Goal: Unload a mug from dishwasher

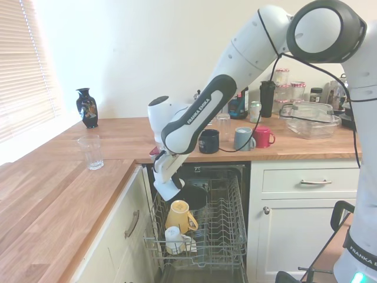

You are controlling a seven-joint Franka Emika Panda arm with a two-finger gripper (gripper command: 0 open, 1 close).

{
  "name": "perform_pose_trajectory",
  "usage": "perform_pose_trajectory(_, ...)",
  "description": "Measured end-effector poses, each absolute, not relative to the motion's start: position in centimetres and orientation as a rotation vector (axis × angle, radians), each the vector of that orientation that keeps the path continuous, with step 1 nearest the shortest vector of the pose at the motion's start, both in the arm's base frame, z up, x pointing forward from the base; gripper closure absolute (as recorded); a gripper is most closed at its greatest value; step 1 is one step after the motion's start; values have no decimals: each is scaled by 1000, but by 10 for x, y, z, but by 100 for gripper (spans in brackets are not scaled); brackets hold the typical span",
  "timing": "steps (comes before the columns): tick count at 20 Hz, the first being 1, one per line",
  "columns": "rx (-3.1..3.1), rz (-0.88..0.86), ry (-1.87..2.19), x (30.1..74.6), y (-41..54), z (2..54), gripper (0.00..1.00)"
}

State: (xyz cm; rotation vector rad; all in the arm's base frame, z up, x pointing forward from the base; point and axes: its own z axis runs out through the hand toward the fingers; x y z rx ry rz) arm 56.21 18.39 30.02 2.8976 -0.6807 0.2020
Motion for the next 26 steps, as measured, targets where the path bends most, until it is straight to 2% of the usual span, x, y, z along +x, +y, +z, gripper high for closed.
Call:
perform_pose_trajectory(12, 2953, 383, -753, 561, 203, 378, 100)
perform_pose_trajectory(26, 3020, 496, -826, 565, 278, 418, 100)
